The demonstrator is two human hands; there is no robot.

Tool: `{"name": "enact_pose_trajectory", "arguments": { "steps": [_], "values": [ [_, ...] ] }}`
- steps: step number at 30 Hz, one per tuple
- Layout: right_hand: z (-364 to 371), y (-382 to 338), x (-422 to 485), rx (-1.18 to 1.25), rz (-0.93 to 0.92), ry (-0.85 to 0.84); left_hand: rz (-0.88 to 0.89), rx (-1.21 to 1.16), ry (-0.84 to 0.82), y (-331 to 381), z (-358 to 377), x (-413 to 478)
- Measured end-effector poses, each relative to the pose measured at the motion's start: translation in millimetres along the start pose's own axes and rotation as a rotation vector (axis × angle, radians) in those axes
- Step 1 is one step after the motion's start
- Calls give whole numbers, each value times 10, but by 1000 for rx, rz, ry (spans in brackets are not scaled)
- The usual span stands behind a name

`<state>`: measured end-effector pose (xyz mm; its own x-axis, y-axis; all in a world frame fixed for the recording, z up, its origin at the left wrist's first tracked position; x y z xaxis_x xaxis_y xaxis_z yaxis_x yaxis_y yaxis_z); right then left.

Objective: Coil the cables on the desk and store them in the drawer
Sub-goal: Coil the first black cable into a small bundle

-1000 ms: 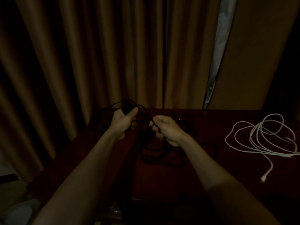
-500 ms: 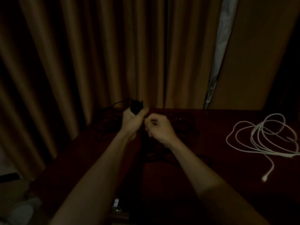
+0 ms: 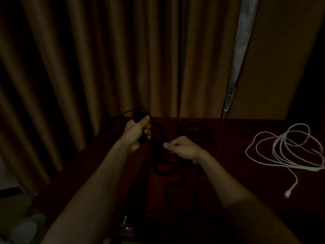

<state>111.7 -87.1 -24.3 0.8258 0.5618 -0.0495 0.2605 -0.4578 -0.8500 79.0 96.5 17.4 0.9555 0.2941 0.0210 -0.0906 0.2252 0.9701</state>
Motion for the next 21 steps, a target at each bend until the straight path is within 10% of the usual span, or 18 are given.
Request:
{"name": "enact_pose_trajectory", "arguments": {
  "steps": [14, 21],
  "values": [
    [-187, -357, 13, -32, -102, 24, 25, 482, -414, -260, 247, -76],
    [-246, -311, 49, 154, -140, 221, 129, 574, -302, -250, 222, -91]
  ]
}}
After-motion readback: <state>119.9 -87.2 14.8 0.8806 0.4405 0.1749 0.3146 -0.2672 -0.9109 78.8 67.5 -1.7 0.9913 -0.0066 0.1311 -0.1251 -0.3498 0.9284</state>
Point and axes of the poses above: each hand's wrist, its own x-axis towards the middle knuckle, its own z-axis out of the palm, y = z × x, the point moved 4 cm from there along x, towards the middle knuckle
